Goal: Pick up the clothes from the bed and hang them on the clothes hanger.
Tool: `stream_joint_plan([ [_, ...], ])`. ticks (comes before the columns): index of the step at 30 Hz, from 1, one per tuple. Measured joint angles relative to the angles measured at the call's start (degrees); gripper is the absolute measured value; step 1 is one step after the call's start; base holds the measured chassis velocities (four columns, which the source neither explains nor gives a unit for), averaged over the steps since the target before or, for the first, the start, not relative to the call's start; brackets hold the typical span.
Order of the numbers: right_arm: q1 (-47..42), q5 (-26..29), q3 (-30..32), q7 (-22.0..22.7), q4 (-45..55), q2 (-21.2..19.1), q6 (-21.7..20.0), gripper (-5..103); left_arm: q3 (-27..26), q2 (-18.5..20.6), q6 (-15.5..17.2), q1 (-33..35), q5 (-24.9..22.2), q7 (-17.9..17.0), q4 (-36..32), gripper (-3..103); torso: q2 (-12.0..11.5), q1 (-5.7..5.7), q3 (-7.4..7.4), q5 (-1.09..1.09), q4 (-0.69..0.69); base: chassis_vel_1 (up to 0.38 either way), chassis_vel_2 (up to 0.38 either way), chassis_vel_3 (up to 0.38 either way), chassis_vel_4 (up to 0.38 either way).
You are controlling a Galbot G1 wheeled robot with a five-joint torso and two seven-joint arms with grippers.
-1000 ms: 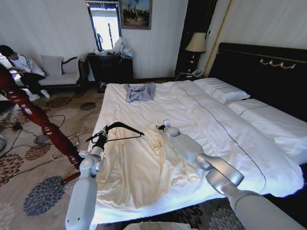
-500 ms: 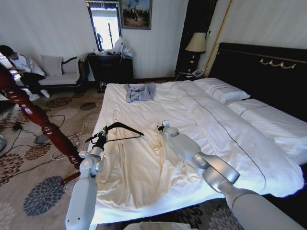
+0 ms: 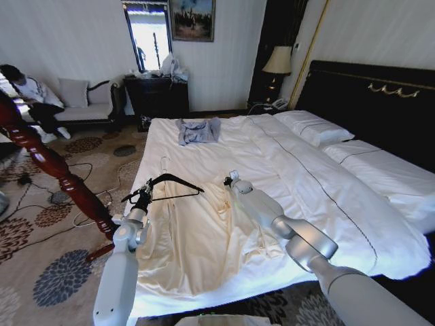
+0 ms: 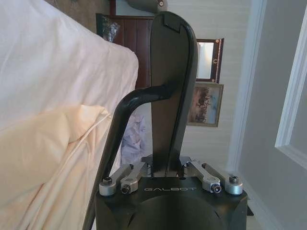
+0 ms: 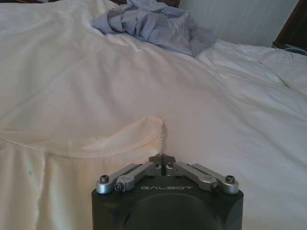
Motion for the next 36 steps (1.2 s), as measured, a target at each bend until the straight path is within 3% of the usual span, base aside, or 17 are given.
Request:
stream_joint_plan([
  [6,-0.15,1.58,-0.51,1.13,2.85,-0.71,-0.64,0,0.39,-0.44,-0.21,-0.06,0.0,0.71,0.87,23,0.0,0.0,0.0,0.0,0.0,0.0,0.0,0.0,0.0],
  [11,-0.55,6.04,-2.18,3.36,10.31,-3.17,-2.61,0,0.14,-1.26,-0.29,-0.67,-1.22,1.0,1.31,23,0.0,0.0,0.0,0.0,0.0,0.0,0.0,0.0,0.0],
  [16,-1.85,12.09,-2.4,7.1,21.1,-7.24,-6.16,0,0.25,-2.41,-0.38,-2.25,-1.97,1.32,2.6,23,0.0,0.0,0.0,0.01,0.0,0.0,0.0,0.0,0.0],
  [25,-2.07,17.19,-3.37,9.6,32.62,-13.09,-9.59,0,2.03,-4.08,-0.22,-3.85,-1.23,2.01,4.25,23,0.0,0.0,0.0,0.01,-0.01,0.0,0.0,0.0,0.0],
  [36,-0.16,22.04,-5.21,12.48,41.29,-13.71,-12.28,0,1.93,-5.62,-0.24,-6.27,0.09,2.91,7.47,23,0.0,0.0,0.0,-0.01,0.0,0.0,0.0,0.0,0.0],
])
